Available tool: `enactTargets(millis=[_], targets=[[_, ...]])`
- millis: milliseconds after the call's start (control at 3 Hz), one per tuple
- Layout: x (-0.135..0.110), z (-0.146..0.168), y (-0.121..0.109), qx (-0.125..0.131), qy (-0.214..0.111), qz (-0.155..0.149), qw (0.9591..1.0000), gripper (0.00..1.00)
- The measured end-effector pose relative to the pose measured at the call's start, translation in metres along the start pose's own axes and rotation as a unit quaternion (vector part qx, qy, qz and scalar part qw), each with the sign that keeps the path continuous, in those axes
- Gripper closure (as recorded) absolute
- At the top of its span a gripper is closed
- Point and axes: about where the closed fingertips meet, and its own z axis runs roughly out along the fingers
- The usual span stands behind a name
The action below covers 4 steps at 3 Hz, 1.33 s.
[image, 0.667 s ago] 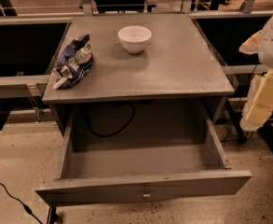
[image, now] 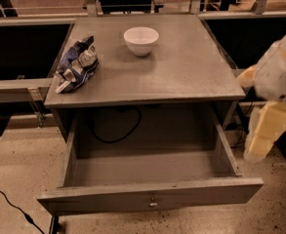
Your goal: Close top drawer
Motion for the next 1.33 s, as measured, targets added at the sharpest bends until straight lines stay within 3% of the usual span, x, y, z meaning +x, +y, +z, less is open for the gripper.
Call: enactTargets(millis=[333, 667, 1000, 1333], targets=[[0.005, 0.069, 0.049, -0.092, -0.037, -0.038, 0.9944, 0.18], [0.014, 0.121, 0.102, -0.156, -0.054, -0.075, 0.9835, 0.41], [0.021, 0.155, 0.144, -0.197, -0.059, -0.105, 0.973, 0.64], [0.025, 0.175, 0.17, -0.217, -0.054, -0.12, 0.9672, 0.87]])
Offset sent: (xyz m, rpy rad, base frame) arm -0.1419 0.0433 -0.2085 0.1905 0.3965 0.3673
